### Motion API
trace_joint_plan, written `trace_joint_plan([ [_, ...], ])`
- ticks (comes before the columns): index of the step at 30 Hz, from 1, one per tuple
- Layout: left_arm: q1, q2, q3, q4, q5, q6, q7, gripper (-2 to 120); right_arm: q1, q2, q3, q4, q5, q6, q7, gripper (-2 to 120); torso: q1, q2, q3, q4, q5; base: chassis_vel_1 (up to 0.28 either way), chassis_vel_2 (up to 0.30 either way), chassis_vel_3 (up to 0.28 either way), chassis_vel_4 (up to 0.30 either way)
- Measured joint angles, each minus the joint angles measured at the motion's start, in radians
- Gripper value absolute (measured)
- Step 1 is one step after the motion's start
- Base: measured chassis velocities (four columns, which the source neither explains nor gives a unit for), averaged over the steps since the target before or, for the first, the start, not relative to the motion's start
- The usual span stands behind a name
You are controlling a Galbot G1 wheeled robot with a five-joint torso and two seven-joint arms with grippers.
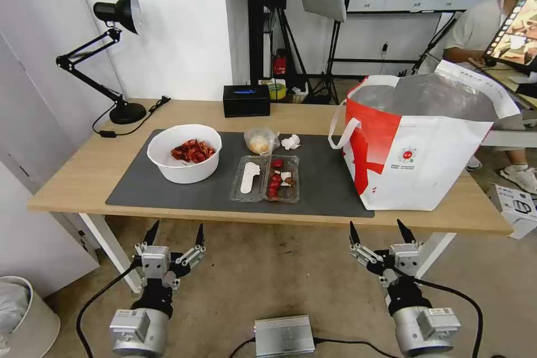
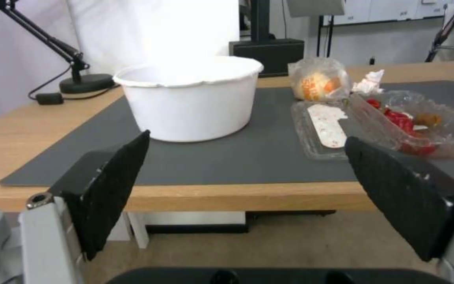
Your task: Pick up the trash from the table and place it into the takeout bag.
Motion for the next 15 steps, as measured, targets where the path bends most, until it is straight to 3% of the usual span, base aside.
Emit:
trace_joint_plan([
  [9, 0.0, 0.001, -0.001, 0.0, -0.005, 0.001, 0.0, 100, 0.001, -0.006, 0.002, 0.0, 0.005, -0.002, 0.0, 100, 0.0, 0.0, 0.0, 0.0, 0.0, 0.0, 0.0, 0.0, 0.0],
  [14, -0.009, 0.03, -0.03, -0.005, -0.098, 0.032, -0.037, 100, 0.023, -0.086, 0.039, -0.008, 0.091, -0.05, 0.025, 100, 0.0, 0.0, 0.0, 0.0, 0.0001, 0.0, 0.0, 0.0, 0.0],
  [15, -0.014, 0.048, -0.047, -0.01, -0.155, 0.05, -0.06, 100, 0.037, -0.136, 0.063, -0.014, 0.145, -0.081, 0.042, 100, 0.0, 0.0, 0.0, 0.0, 0.0001, 0.0, 0.0, 0.0, 0.0],
])
